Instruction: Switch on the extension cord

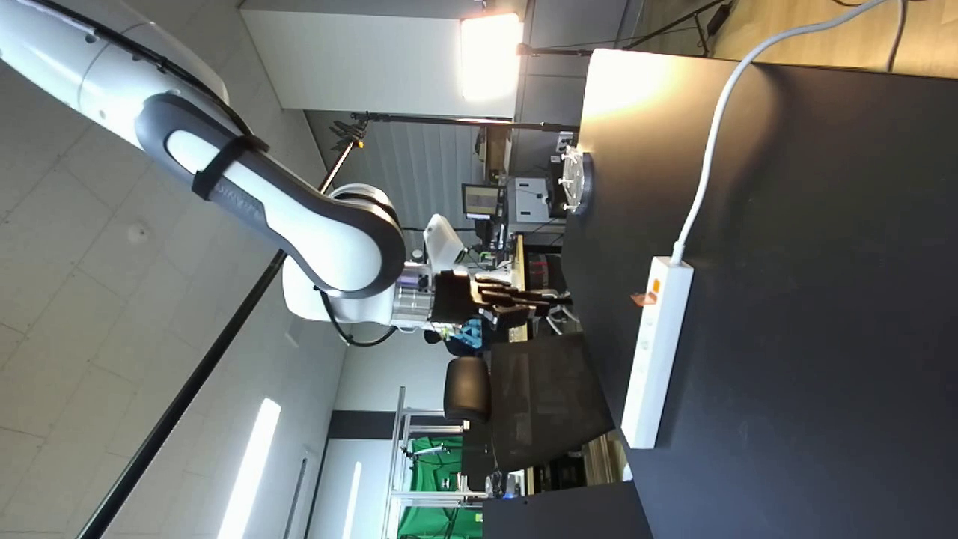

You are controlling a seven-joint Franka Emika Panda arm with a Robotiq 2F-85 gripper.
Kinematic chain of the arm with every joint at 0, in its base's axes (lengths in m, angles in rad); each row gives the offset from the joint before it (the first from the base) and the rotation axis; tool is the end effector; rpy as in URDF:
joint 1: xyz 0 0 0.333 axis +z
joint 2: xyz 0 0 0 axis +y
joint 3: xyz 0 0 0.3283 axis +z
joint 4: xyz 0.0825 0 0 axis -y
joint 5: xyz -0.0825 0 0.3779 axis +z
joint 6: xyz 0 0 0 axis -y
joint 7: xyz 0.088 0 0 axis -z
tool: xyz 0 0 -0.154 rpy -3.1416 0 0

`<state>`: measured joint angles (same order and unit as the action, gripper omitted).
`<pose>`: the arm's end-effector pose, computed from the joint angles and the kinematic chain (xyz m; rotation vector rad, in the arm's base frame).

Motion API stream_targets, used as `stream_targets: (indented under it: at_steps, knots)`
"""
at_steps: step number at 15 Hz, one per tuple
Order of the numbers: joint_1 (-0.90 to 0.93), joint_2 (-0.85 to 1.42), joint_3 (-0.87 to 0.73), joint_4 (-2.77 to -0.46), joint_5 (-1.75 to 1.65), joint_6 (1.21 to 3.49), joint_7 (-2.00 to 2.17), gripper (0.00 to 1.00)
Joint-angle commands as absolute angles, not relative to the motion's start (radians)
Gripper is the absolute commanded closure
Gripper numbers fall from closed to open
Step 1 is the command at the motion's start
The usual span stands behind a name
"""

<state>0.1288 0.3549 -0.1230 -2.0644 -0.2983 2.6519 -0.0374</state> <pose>0.6243 0.0066 0.2550 2.8750 0.4396 0.3299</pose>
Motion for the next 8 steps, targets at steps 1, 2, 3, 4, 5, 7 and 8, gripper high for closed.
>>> stream_targets:
  at_steps: [1, 2, 3, 4, 5, 7, 8]
  knots:
    - [0.13, 0.297, -0.122, -2.099, -0.346, 2.612, 0.031, 0.34]
    - [0.127, 0.292, -0.121, -2.1, -0.35, 2.602, 0.04, 0.27]
    - [0.106, 0.324, -0.1, -2.075, -0.328, 2.622, -0.011, 0.45]
    - [0.105, 0.32, -0.099, -2.078, -0.329, 2.616, -0.008, 0.39]
    - [0.105, 0.318, -0.099, -2.081, -0.329, 2.614, -0.006, 0.31]
    - [0.105, 0.318, -0.099, -2.082, -0.329, 2.614, -0.005, 0.26]
    - [0.105, 0.318, -0.099, -2.083, -0.329, 2.614, -0.004, 0.26]
